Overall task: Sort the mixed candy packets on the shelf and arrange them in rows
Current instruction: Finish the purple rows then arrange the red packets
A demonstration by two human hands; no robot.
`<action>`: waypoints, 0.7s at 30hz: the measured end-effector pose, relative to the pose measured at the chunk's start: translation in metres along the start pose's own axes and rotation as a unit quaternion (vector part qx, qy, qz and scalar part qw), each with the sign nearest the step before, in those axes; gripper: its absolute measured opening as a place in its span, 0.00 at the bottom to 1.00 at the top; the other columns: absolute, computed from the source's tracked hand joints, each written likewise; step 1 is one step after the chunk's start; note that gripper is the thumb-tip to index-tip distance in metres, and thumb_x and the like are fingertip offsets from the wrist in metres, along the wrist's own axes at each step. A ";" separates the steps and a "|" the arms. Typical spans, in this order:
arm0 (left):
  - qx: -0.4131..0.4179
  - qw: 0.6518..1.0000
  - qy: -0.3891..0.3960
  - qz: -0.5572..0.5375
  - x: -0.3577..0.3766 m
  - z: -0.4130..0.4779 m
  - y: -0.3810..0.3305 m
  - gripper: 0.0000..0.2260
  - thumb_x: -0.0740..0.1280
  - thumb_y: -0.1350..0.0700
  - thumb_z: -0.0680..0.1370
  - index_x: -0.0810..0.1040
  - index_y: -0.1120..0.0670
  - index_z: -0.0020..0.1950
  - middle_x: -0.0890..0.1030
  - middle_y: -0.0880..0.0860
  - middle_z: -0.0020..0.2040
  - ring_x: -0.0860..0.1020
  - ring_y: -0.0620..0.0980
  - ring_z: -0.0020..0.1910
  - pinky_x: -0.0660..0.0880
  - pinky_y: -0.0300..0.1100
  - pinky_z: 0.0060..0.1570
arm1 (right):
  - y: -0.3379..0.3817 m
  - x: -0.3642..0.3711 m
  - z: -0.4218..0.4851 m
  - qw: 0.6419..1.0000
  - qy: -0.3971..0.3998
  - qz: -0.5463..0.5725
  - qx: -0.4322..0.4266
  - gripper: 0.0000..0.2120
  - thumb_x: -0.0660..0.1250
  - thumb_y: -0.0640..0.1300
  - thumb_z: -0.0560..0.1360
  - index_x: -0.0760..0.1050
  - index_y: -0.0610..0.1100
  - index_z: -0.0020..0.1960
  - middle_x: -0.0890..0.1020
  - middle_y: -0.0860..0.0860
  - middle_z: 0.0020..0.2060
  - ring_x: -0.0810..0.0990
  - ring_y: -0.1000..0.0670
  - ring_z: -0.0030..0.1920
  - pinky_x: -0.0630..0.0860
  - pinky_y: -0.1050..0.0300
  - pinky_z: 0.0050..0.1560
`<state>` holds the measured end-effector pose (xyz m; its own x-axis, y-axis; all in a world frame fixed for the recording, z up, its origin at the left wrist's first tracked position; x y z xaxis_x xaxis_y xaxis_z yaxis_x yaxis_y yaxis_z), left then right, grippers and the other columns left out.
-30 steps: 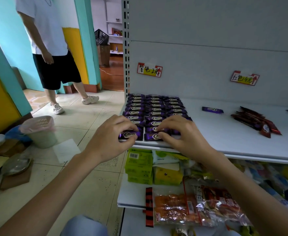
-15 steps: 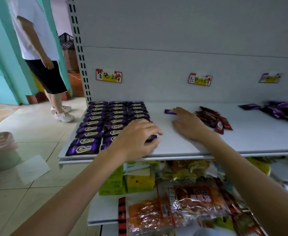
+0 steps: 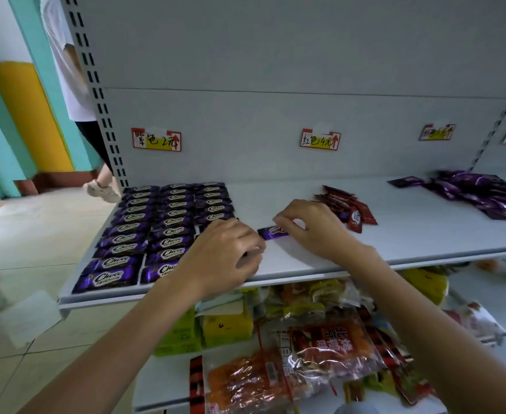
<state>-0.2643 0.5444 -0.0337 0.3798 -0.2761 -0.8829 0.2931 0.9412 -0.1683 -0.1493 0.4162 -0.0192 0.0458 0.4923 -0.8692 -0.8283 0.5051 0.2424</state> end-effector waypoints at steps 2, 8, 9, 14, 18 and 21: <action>0.006 1.000 -0.009 0.005 -0.001 0.003 -0.003 0.15 0.57 0.49 0.75 0.81 0.52 0.48 0.81 0.47 0.46 0.75 0.46 0.48 0.68 0.41 0.51 | -0.026 -0.013 -0.008 0.997 -0.044 -0.011 0.064 0.11 0.62 0.41 0.77 0.79 0.44 0.57 0.80 0.48 0.55 0.77 0.49 0.56 0.71 0.58 0.57; -0.001 1.000 0.010 -0.001 0.007 0.023 -0.020 0.17 0.58 0.48 0.75 0.79 0.54 0.57 0.79 0.50 0.56 0.74 0.48 0.55 0.66 0.41 0.55 | -0.068 -0.029 -0.033 0.984 -0.043 -0.041 0.166 0.08 0.65 0.42 0.73 0.79 0.42 0.51 0.82 0.45 0.48 0.77 0.42 0.50 0.73 0.52 0.49; -0.005 1.000 0.019 0.000 0.011 0.027 -0.023 0.18 0.58 0.48 0.76 0.77 0.53 0.60 0.78 0.49 0.59 0.73 0.48 0.57 0.66 0.41 0.57 | -0.065 -0.030 -0.033 0.987 -0.047 -0.028 0.151 0.07 0.66 0.40 0.73 0.79 0.40 0.49 0.82 0.44 0.46 0.78 0.42 0.48 0.73 0.51 0.48; -0.032 0.999 0.039 -0.003 0.022 0.036 -0.024 0.16 0.58 0.52 0.79 0.72 0.51 0.66 0.73 0.48 0.64 0.68 0.46 0.62 0.64 0.41 0.60 | -0.063 -0.035 -0.034 0.987 -0.096 0.057 0.120 0.13 0.66 0.33 0.73 0.78 0.39 0.57 0.83 0.45 0.47 0.79 0.51 0.45 0.72 0.71 0.51; -0.047 0.998 0.033 -0.004 0.016 0.040 -0.024 0.15 0.60 0.53 0.79 0.73 0.51 0.65 0.76 0.48 0.60 0.70 0.47 0.58 0.66 0.41 0.57 | -0.063 -0.036 -0.033 0.972 -0.119 0.144 0.140 0.12 0.66 0.34 0.73 0.79 0.41 0.55 0.83 0.48 0.46 0.80 0.55 0.45 0.73 0.75 0.47; -0.069 0.997 0.035 -0.029 0.013 0.041 -0.023 0.16 0.63 0.51 0.78 0.72 0.50 0.65 0.75 0.47 0.59 0.70 0.45 0.58 0.67 0.39 0.56 | -0.052 -0.032 -0.035 0.979 -0.079 0.142 0.125 0.11 0.65 0.34 0.73 0.81 0.43 0.51 0.81 0.53 0.44 0.77 0.63 0.44 0.71 0.76 0.46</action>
<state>-0.2301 0.5108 -0.0238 0.3025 -0.3212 -0.8974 0.1870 0.9432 -0.2746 -0.1265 0.3495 -0.0191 -0.0643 0.7309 -0.6794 -0.6584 0.4806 0.5793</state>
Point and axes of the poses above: each hand's wrist, its own z-axis towards the middle knuckle, its own x-axis out of the palm, y = z × x, the point moved 4 cm from there along z, towards the middle knuckle
